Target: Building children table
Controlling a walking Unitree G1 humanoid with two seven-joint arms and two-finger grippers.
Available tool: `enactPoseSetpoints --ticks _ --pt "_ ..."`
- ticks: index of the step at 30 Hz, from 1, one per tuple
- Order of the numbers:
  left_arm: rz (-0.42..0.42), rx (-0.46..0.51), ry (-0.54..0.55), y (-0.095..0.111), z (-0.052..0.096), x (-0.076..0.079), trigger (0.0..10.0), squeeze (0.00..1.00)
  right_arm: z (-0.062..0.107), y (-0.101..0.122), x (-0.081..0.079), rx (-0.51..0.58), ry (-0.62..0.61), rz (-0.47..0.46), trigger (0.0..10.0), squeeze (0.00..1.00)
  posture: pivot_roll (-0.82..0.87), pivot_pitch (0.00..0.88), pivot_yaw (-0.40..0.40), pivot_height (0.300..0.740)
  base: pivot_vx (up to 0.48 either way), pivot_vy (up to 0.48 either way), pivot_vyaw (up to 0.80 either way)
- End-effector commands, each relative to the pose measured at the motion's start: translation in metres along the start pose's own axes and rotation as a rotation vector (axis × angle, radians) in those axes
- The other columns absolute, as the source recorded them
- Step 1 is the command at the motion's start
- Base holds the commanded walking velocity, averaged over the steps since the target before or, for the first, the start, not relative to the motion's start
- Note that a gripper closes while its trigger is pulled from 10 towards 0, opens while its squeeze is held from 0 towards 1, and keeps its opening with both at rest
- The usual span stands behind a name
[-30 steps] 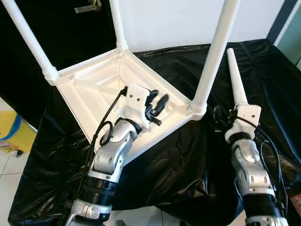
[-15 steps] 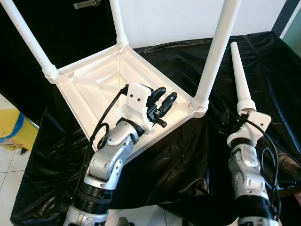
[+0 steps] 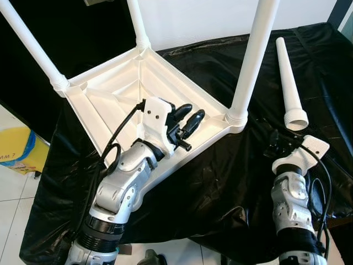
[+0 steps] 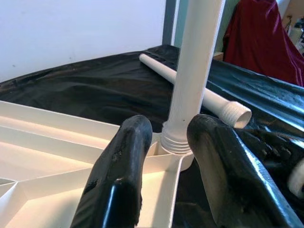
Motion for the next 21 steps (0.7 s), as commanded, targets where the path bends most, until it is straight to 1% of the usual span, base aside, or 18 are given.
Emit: enactPoseSetpoints --ticks 1,2,5,6,7,8,10,11,12,14,15,16,17,19,20,21 --pt "0.006 0.029 -0.216 0.002 0.004 0.016 10.0 0.0 0.003 -0.008 0.004 -0.026 -0.011 -0.014 10.0 0.0 -0.04 0.168 0.134 0.74 0.0 0.0 0.0" --pt "0.008 0.024 -0.215 0.003 0.005 0.017 10.0 0.0 -0.001 -0.005 0.002 -0.019 0.003 -0.018 10.0 0.0 -0.03 0.17 0.136 0.74 0.0 0.0 0.0" --pt "0.008 0.024 -0.215 0.003 0.005 0.017 10.0 0.0 -0.001 -0.005 0.002 -0.019 0.003 -0.018 10.0 0.0 -0.03 0.17 0.136 0.74 0.0 0.0 0.0" --pt "0.01 0.02 -0.215 0.003 0.006 0.016 10.0 0.0 -0.006 -0.003 -0.002 -0.013 0.028 -0.023 10.0 0.0 -0.02 0.172 0.136 0.74 0.0 0.0 0.0" --pt "0.01 0.02 -0.215 0.003 0.006 0.016 10.0 0.0 -0.006 -0.003 -0.002 -0.013 0.028 -0.023 10.0 0.0 -0.02 0.172 0.136 0.74 0.0 0.0 0.0" --pt "0.008 0.013 -0.213 0.003 0.007 0.016 10.0 0.0 -0.01 -0.002 -0.008 -0.012 0.051 -0.032 10.0 0.0 -0.02 0.172 0.137 0.74 0.0 0.0 0.0" --pt "0.008 0.013 -0.213 0.003 0.007 0.016 10.0 0.0 -0.01 -0.002 -0.008 -0.012 0.051 -0.032 10.0 0.0 -0.02 0.172 0.137 0.74 0.0 0.0 0.0" --pt "0.008 0.009 -0.209 0.003 0.008 0.016 10.0 0.0 -0.015 -0.003 -0.016 -0.017 0.088 -0.041 10.0 0.0 0.0 0.171 0.136 0.74 0.0 0.0 0.0" --pt "0.008 0.009 -0.209 0.003 0.008 0.016 10.0 0.0 -0.015 -0.003 -0.016 -0.017 0.088 -0.041 10.0 0.0 0.0 0.171 0.136 0.74 0.0 0.0 0.0" --pt "0.007 0.005 -0.2 0.004 0.009 0.014 10.0 0.0 -0.022 -0.003 -0.029 -0.023 0.141 -0.06 10.0 0.0 0.0 0.171 0.134 0.74 0.0 0.0 0.0" --pt "0.007 0.005 -0.2 0.004 0.009 0.014 10.0 0.0 -0.022 -0.003 -0.029 -0.023 0.141 -0.06 10.0 0.0 0.0 0.171 0.134 0.74 0.0 0.0 0.0" --pt "0.007 0.004 -0.196 0.005 0.01 0.014 10.0 0.0 -0.027 -0.002 -0.036 -0.024 0.167 -0.069 10.0 0.0 0.0 0.171 0.133 0.74 0.0 0.0 0.0" --pt "0.007 0.004 -0.196 0.005 0.01 0.014 10.0 0.0 -0.027 -0.002 -0.036 -0.024 0.167 -0.069 10.0 0.0 0.0 0.171 0.133 0.74 0.0 0.0 0.0" --pt "0.007 0.001 -0.192 0.005 0.01 0.014 10.0 0.0 -0.037 0.003 -0.046 -0.019 0.2 -0.081 10.0 0.0 0.01 0.172 0.131 0.74 0.0 0.0 0.0" --pt "0.007 0.001 -0.192 0.005 0.01 0.014 10.0 0.0 -0.037 0.003 -0.046 -0.019 0.2 -0.081 10.0 0.0 0.01 0.172 0.131 0.74 0.0 0.0 0.0" --pt "0.007 0.0 -0.19 0.005 0.01 0.014 10.0 0.0 -0.041 0.005 -0.049 -0.017 0.206 -0.083 10.0 0.0 0.01 0.174 0.13 0.74 0.0 0.0 0.0"
Point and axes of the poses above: a point about 5 cm out from each wrist's last joint towards the gripper, its own z axis pointing back from the gripper into the wrist, its own y axis along the axis of the wrist's last joint, x = y × z, the point moved 2 cm from there along -z, pointing out of the wrist towards the gripper, and after that the axes turned 10 degrees about -z, right-handed, at the moved point
